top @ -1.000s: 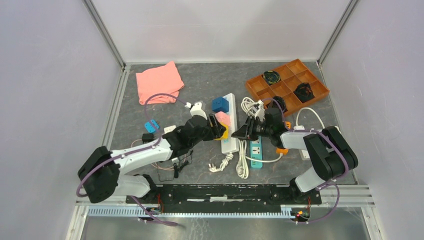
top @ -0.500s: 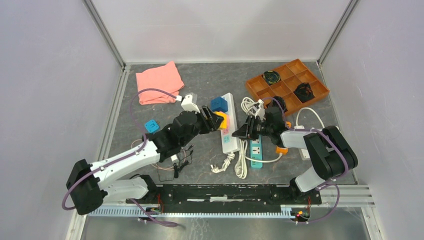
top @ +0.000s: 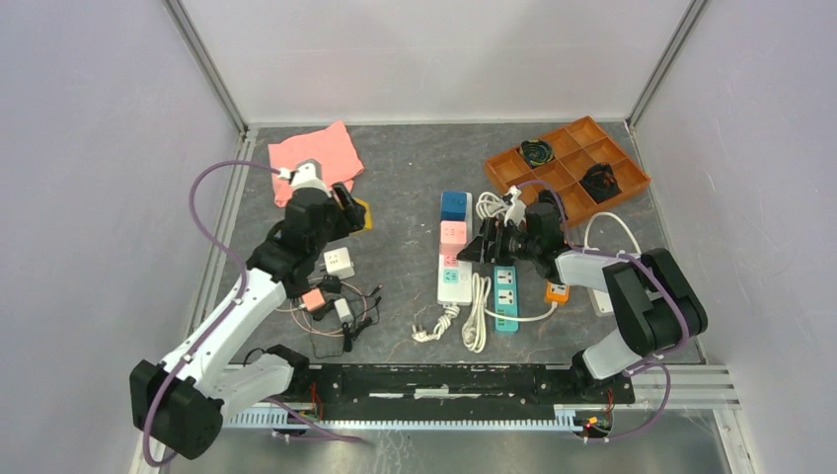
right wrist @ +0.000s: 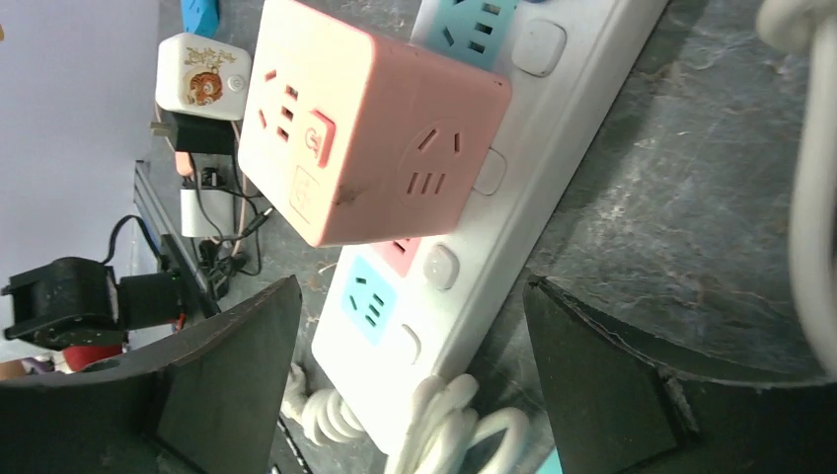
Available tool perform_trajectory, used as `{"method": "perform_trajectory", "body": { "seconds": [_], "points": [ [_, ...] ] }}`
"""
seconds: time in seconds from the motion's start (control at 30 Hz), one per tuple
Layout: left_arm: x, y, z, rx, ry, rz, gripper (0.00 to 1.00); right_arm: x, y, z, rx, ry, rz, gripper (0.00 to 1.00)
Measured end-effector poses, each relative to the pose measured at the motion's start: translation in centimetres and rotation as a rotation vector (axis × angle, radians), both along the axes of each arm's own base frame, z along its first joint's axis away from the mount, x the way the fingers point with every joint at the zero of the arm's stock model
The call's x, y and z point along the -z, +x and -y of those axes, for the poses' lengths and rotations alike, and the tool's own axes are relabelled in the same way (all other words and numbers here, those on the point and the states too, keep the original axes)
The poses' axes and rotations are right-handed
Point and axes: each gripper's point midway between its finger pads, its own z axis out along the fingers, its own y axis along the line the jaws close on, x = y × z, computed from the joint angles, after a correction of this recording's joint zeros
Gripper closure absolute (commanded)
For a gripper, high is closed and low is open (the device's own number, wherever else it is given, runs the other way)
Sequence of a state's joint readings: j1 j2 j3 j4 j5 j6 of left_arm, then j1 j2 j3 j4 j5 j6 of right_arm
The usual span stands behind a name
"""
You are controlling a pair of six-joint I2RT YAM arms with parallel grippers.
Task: Pull the plug off the socket
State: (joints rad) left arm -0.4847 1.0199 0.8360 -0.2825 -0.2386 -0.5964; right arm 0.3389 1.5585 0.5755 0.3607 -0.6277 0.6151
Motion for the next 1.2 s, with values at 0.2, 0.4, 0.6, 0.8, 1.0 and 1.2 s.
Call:
{"method": "perform_trajectory", "body": {
  "seconds": [0.2,0.4,0.6,0.8,1.0,1.2],
  "points": [
    [1.9,0.6,-5.2,-0.119,0.046,-0.049,0.98,0.2,0.3,1.1,0.002,-0.037,0.019,0.04],
    [3.4,1.3,-8.4,-0.216,0.064,-0.095,0.98,-1.4,1.4,2.1,-0.025,-0.075,0.122,0.03],
    [6.7,2.5,-10.3,-0.266,0.075,-0.193,0.98,-3.5,2.4,2.7,-0.12,-0.101,0.27,0.02],
    [9.4,3.2,-10.7,-0.263,0.071,-0.269,0.98,-4.8,1.8,3.0,-0.219,-0.094,0.372,0.04],
    [11.8,3.6,-11.1,-0.259,0.054,-0.335,0.98,-5.0,1.2,3.0,-0.274,-0.086,0.4,0.04],
    [13.5,3.6,-11.7,-0.255,0.05,-0.388,0.92,-4.9,0.9,3.1,-0.29,-0.086,0.406,0.04]
  ]
}}
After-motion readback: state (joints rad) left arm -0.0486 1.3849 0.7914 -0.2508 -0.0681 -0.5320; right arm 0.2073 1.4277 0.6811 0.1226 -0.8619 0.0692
